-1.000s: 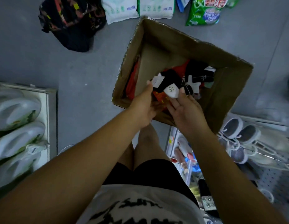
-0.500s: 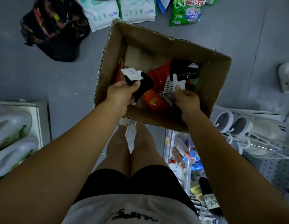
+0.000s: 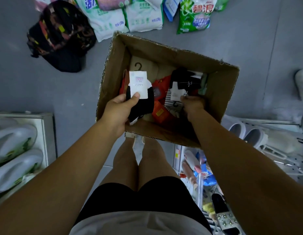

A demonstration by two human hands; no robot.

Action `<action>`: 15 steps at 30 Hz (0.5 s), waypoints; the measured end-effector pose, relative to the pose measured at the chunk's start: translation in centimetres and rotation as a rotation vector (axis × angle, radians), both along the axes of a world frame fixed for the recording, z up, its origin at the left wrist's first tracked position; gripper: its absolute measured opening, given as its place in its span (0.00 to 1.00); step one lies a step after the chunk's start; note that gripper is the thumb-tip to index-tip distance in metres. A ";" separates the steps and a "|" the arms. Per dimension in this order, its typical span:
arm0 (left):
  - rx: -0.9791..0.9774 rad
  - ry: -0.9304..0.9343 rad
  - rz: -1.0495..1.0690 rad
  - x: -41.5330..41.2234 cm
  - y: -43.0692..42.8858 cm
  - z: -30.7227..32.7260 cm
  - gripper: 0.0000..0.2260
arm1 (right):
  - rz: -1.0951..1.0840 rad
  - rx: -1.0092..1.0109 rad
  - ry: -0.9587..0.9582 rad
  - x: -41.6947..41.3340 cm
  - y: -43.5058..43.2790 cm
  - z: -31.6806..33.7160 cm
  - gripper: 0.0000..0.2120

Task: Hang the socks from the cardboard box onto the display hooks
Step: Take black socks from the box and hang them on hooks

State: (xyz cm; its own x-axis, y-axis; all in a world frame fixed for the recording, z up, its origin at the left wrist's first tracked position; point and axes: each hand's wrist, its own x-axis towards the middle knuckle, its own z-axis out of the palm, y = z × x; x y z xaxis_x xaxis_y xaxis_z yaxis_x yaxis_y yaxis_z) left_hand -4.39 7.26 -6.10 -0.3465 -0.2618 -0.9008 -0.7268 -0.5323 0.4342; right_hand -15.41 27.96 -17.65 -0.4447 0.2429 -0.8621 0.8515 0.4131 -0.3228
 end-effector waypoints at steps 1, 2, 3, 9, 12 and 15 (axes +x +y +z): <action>0.002 0.008 -0.001 -0.1 0.0 0.3 0.10 | -0.031 -0.025 0.005 0.2 0.0 0.0 0.12; 0.003 0.013 -0.011 -0.1 0.0 0.6 0.12 | -0.058 -0.038 0.023 0.3 -0.2 0.2 0.08; -0.001 0.013 -0.021 -0.2 0.0 0.9 0.14 | -0.084 -0.040 0.039 0.2 -0.4 0.0 0.08; -0.042 -0.035 -0.033 -0.5 0.2 0.6 0.07 | 0.012 0.013 0.099 0.2 -1.9 -0.2 0.21; -0.010 -0.038 -0.070 -0.4 0.1 0.0 0.07 | 0.054 0.063 0.092 0.0 -2.2 -0.3 0.16; 0.016 -0.041 -0.138 -0.5 -0.2 -0.5 0.10 | -0.043 0.092 0.098 0.2 -1.9 0.1 0.13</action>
